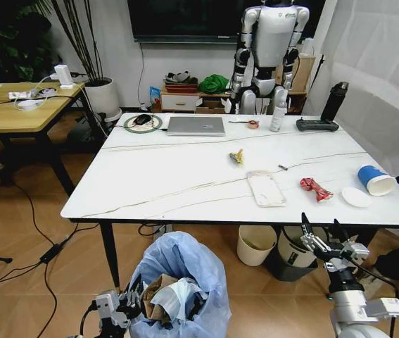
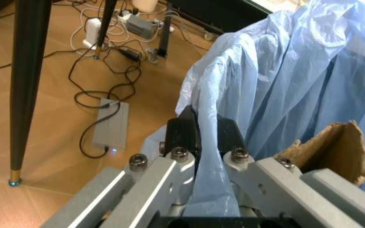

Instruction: Pick up the trash bin and place the trash from the table into it.

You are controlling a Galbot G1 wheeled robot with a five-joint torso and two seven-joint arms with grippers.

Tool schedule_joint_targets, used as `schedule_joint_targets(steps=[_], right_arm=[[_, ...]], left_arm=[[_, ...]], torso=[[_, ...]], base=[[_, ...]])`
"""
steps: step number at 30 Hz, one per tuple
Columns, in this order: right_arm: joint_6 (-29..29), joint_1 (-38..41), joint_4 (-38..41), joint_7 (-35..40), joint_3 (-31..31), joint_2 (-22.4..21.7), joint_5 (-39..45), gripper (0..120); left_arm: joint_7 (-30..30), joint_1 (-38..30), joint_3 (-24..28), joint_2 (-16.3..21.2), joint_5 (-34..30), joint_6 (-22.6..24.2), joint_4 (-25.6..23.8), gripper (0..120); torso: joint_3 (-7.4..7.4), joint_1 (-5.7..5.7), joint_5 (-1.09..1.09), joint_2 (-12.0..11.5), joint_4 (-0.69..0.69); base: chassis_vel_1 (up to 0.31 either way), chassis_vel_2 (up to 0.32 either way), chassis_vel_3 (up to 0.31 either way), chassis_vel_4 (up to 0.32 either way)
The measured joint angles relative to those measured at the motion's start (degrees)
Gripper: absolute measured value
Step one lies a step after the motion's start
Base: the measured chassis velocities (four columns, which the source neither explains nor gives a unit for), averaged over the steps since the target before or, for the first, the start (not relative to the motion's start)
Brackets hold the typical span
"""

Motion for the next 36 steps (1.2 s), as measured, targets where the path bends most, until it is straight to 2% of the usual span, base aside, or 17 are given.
schedule_joint_targets(steps=[13,29,34,36], right_arm=[[-0.06,-0.14,0.16,-0.03,0.09,0.08,0.31,100],[0.46,0.40,-0.82,-0.28,0.40,-0.07,-1.64,100],[0.03,0.77,-0.79,-1.35,-0.23,-1.30,-4.22,100],[-1.33,1.96,0.45,-0.28,-2.01,-3.04,-3.82,100]], left_arm=[[-0.08,-0.05,0.14,0.15,-0.06,0.15,-0.05,0],[-0.13,-0.08,0.21,-0.05,-0.16,0.21,-0.09,0],[-0.13,0.06,0.08,-0.26,-0.17,0.21,-0.01,0],[-0.14,0.22,-0.20,-0.39,-0.16,0.20,-0.01,0]], torso=[[0.00,0.00,0.00,0.00,0.00],[0.00,-0.01,0.01,0.00,-0.01],[0.00,-0.01,-0.02,0.00,-0.01],[0.00,-0.01,-0.02,0.00,-0.02]], base=[[-0.023,-0.019,0.022,0.023],[-0.125,-0.117,0.118,0.115],[-0.034,-0.045,0.045,0.034],[0.000,0.000,0.000,0.000]])
